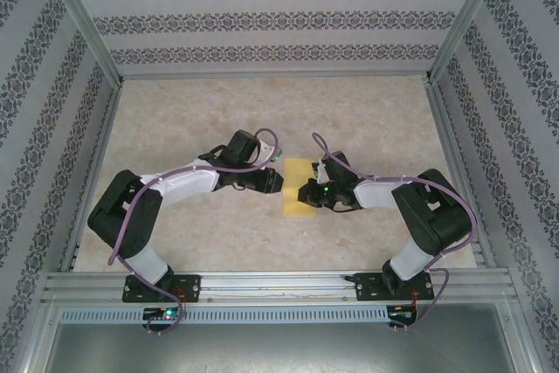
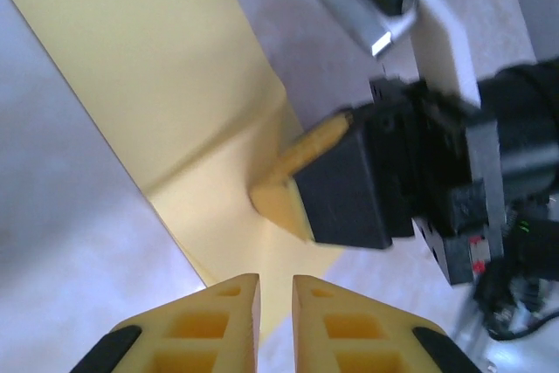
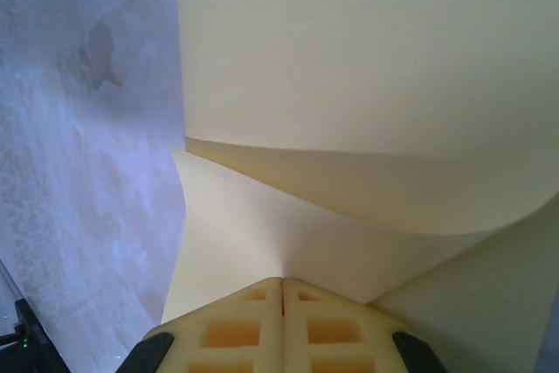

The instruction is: Fold a paper plane with a square sheet of paper (fold left side to right side)

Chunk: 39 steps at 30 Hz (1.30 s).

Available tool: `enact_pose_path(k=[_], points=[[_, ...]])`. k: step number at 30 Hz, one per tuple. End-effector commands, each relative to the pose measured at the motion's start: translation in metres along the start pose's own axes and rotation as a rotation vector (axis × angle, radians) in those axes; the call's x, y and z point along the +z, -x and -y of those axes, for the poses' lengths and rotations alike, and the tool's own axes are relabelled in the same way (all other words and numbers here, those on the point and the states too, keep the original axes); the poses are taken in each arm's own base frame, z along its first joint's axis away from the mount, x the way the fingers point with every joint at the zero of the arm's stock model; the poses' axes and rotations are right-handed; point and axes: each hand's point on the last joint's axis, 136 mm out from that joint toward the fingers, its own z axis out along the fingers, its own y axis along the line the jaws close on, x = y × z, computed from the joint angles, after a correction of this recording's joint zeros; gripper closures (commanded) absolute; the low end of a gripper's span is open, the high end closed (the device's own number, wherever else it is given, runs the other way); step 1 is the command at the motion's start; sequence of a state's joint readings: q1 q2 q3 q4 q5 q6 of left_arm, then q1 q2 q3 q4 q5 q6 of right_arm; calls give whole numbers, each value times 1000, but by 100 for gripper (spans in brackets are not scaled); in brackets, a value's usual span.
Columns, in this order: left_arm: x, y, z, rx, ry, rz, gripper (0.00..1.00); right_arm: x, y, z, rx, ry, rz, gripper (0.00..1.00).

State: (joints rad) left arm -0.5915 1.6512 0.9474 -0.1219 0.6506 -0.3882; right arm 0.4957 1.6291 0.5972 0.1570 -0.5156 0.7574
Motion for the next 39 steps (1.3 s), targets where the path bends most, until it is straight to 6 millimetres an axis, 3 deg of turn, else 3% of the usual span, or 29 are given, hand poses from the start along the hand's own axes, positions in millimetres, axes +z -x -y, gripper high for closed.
enact_pose_path(k=[1, 6, 12, 28, 39], points=[[13, -15, 26, -85, -142, -50, 86, 2, -27, 33, 54, -120, -62, 100], [35, -24, 25, -110, -151, -101, 88, 3, -28, 34, 52, -122, -68, 100], [47, -34, 19, -114, -134, -140, 89, 4, -29, 35, 55, -125, -70, 100], [57, -51, -10, -127, -27, -178, 89, 5, -30, 36, 54, -126, -81, 100], [60, -58, -16, -134, -13, -195, 89, 5, -29, 36, 53, -125, -83, 100]])
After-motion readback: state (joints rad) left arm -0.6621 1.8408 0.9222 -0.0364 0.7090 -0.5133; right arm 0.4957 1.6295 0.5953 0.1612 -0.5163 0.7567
